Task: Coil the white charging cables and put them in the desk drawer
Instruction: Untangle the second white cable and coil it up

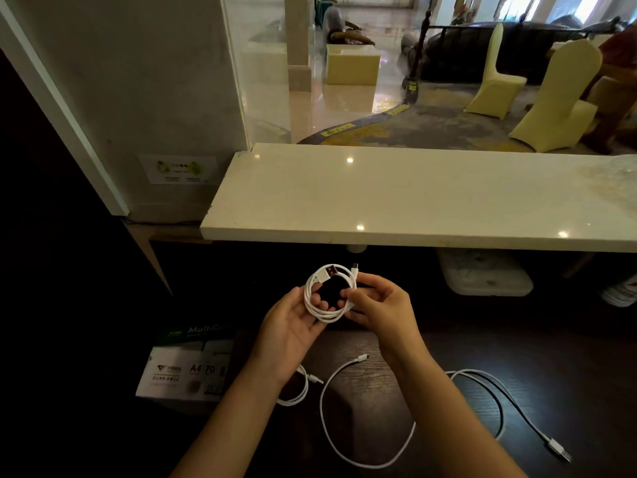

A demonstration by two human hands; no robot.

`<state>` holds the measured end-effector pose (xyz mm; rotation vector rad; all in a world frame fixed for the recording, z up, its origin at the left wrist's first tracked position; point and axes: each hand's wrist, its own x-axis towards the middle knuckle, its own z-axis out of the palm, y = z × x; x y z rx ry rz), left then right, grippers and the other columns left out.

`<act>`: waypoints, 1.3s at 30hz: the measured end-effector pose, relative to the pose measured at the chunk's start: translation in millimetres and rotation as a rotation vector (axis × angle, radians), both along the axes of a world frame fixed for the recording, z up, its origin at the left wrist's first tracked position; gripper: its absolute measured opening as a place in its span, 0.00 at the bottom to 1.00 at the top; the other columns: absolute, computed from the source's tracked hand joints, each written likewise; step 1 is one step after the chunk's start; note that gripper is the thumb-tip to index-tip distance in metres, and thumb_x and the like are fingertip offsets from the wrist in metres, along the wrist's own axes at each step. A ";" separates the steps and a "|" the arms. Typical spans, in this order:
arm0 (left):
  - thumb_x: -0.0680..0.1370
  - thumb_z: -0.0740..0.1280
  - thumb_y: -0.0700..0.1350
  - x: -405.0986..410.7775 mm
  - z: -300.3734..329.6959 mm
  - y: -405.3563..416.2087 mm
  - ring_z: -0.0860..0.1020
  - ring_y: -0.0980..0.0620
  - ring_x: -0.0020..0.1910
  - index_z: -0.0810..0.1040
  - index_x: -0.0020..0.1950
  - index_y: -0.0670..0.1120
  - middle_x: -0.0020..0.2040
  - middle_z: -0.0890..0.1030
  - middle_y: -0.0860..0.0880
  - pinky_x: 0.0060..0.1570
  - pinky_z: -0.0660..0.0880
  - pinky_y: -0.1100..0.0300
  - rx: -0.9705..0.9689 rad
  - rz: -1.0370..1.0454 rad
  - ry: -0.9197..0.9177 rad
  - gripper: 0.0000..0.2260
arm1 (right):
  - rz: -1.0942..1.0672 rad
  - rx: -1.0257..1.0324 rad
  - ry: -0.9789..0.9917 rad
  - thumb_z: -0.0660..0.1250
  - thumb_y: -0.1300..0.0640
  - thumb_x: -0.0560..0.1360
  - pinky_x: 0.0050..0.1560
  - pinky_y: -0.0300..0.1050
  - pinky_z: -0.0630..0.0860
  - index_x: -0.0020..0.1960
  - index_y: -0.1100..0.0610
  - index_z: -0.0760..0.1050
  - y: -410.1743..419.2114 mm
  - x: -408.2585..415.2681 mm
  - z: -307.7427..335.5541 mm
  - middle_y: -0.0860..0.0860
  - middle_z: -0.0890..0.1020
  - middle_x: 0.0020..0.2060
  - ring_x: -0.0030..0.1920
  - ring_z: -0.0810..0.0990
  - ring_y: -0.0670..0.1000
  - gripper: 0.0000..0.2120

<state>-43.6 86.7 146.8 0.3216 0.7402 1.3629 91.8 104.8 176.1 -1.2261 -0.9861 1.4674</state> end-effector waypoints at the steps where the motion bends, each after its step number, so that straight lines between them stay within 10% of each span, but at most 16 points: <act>1: 0.78 0.57 0.44 -2.3 -0.1 -0.2 0.80 0.53 0.35 0.77 0.50 0.39 0.34 0.78 0.47 0.41 0.81 0.57 -0.009 -0.016 0.044 0.12 | 0.003 -0.007 -0.011 0.67 0.69 0.72 0.38 0.41 0.82 0.53 0.61 0.77 0.5 1.0 -0.8 0.56 0.83 0.37 0.37 0.83 0.51 0.11; 12: 0.74 0.68 0.40 -2.3 5.0 7.8 0.78 0.54 0.24 0.73 0.48 0.47 0.34 0.78 0.49 0.29 0.74 0.64 0.364 0.170 1.273 0.06 | 0.133 -0.022 -0.069 0.67 0.70 0.71 0.34 0.40 0.80 0.52 0.65 0.74 0.5 1.6 -7.7 0.58 0.82 0.36 0.32 0.83 0.50 0.10; 33: 0.77 0.62 0.35 -38.4 -26.5 -3.1 0.82 0.59 0.32 0.78 0.49 0.41 0.39 0.79 0.46 0.34 0.79 0.66 -0.111 -0.053 0.616 0.06 | 0.089 -0.094 -0.101 0.65 0.70 0.72 0.30 0.38 0.77 0.44 0.58 0.75 0.2 -13.1 -40.3 0.55 0.81 0.33 0.31 0.82 0.48 0.08; 39: 0.76 0.63 0.34 -45.4 -53.0 -17.3 0.82 0.58 0.30 0.78 0.45 0.42 0.38 0.80 0.44 0.32 0.79 0.66 -0.198 0.011 0.769 0.06 | 0.131 -0.208 -0.218 0.67 0.70 0.71 0.25 0.35 0.75 0.41 0.59 0.74 -2.5 -29.8 -62.8 0.53 0.78 0.31 0.29 0.78 0.48 0.07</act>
